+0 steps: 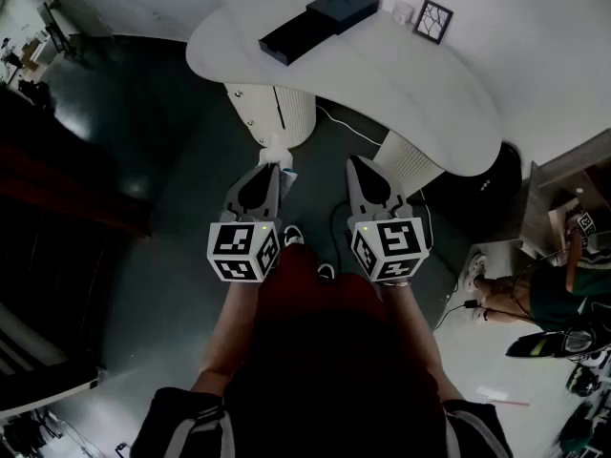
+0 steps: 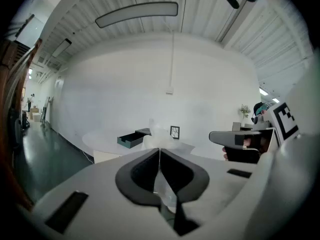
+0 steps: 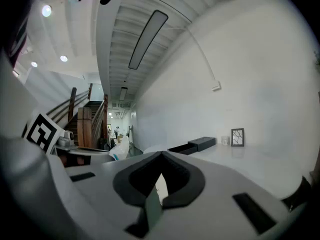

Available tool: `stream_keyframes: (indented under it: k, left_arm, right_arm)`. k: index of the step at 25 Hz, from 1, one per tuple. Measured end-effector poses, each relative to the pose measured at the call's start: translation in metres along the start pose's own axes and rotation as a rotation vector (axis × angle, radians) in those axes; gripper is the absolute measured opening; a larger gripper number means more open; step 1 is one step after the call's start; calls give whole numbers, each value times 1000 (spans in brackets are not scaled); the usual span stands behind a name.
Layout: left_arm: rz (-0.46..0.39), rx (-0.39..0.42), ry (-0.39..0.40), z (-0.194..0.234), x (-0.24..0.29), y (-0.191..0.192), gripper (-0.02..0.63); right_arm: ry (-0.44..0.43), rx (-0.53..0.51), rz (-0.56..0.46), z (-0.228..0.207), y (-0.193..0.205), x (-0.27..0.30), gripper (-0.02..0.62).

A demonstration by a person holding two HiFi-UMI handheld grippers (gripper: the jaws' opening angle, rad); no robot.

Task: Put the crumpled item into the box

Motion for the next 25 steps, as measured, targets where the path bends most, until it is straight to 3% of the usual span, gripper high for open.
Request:
stream_keyframes:
  k: [13, 25]
  left_arm:
    - [11, 2, -15, 4, 6, 1, 29]
    - [15, -4, 0, 43, 61, -14, 29]
  right_arm:
    - [-2, 34, 9, -2, 6, 9, 15]
    - [6, 26, 25, -16, -5, 70, 15]
Point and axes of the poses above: the fingertips, and each gripper's own axes: x forward along the fingers, z to its left, y out of its underside, the point moved 9 cm from there along -x, backward along the fingers, and after that the axes turned 3 degrees about z, right-handed, at the moved point
